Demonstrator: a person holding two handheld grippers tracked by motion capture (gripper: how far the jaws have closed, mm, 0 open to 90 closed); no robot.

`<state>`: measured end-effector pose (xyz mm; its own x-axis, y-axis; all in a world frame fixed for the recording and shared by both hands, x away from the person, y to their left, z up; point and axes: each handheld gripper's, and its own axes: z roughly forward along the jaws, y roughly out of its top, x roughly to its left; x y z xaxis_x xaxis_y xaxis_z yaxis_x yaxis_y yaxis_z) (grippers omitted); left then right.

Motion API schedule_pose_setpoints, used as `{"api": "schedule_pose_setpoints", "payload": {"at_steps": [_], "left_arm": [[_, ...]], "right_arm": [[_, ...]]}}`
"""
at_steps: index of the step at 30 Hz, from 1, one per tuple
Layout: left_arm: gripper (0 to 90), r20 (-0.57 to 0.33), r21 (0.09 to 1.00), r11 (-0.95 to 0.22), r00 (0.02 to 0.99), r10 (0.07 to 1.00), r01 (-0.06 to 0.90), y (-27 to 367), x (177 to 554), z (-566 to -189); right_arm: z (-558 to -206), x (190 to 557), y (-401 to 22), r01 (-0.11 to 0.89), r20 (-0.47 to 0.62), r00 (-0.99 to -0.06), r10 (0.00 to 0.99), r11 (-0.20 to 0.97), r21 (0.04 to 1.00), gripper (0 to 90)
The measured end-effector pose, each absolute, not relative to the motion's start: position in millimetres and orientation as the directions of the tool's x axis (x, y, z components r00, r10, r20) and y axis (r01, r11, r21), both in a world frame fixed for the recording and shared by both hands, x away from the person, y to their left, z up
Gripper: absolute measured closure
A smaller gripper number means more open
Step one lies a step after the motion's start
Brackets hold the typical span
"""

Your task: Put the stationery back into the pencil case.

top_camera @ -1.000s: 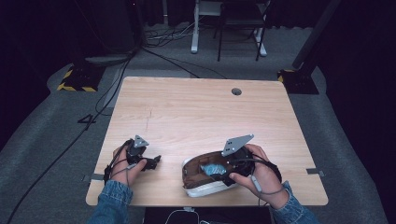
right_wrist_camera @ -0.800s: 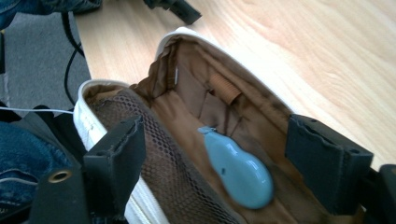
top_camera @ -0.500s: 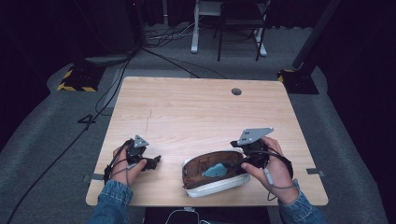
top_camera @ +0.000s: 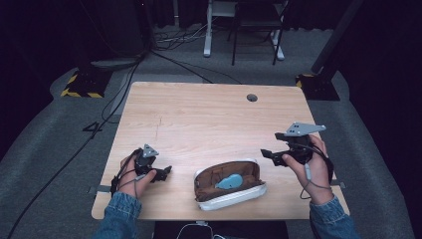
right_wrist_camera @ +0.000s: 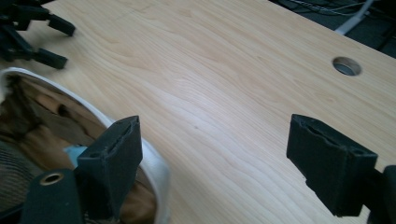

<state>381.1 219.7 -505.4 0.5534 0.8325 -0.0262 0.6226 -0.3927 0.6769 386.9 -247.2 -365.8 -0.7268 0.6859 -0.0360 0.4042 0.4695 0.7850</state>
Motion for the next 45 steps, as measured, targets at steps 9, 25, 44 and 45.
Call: {"api": "schedule_pose_setpoints", "payload": {"at_steps": [9, 25, 44, 45], "left_arm": [[4.1, -0.021, 0.674, -0.400, 0.557, 0.830, 0.622, 219.9, 383.6, -505.4], [3.7, -0.026, 0.677, -0.388, 0.547, 0.837, 0.625, 219.6, 384.5, -505.8], [3.5, -0.026, 0.677, -0.389, 0.548, 0.836, 0.625, 219.6, 384.7, -505.8], [3.5, -0.026, 0.677, -0.388, 0.548, 0.836, 0.625, 219.5, 384.7, -505.9]], "right_arm": [[-377.5, 402.3, -286.9, 0.467, -0.012, -0.639, 0.769, 0.400, 0.789, 17.0], [-418.3, 427.0, -325.8, 0.547, 0.020, -0.504, 0.864, 0.301, 0.781, 16.2], [-463.6, 443.3, -345.6, 0.575, 0.025, -0.459, 0.888, 0.276, 0.770, 16.1], [-465.6, 443.6, -345.3, 0.578, 0.025, -0.458, 0.889, 0.276, 0.768, 16.0]]}}
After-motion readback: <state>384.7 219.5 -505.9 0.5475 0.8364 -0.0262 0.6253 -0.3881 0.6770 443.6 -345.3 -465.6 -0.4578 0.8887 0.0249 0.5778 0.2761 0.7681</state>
